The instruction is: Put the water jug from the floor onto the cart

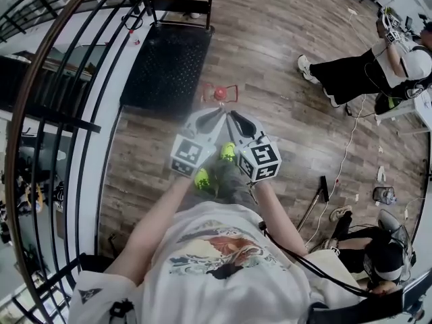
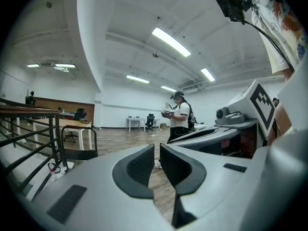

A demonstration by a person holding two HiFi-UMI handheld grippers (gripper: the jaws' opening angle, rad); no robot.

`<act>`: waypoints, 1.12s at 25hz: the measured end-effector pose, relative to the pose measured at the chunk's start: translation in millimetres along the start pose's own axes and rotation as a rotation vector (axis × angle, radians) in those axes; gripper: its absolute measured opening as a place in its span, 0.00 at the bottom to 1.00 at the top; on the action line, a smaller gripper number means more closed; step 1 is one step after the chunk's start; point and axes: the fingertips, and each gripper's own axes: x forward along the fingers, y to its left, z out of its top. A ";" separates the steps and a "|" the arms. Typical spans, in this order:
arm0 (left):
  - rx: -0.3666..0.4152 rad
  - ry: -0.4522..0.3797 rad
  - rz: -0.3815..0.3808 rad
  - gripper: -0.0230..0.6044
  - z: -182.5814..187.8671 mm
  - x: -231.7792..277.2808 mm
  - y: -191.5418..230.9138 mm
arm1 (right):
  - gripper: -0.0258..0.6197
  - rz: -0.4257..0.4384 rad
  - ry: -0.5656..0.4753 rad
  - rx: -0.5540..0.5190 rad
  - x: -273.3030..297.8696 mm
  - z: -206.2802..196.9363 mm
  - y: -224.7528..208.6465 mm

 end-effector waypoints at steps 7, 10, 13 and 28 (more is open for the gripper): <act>-0.008 0.041 -0.011 0.07 -2.8 31.7 -2.8 | 0.08 -0.008 0.015 0.041 2.9 -5.5 -32.3; -0.009 0.061 -0.028 0.07 -10.3 49.5 3.2 | 0.08 -0.030 0.022 0.060 12.0 -11.7 -48.9; -0.005 0.073 -0.046 0.07 -21.6 75.9 14.6 | 0.08 -0.061 0.033 0.073 27.9 -20.2 -73.7; 0.106 -0.027 -0.140 0.08 -46.0 211.5 70.8 | 0.20 -0.101 0.120 0.092 114.9 -62.4 -191.3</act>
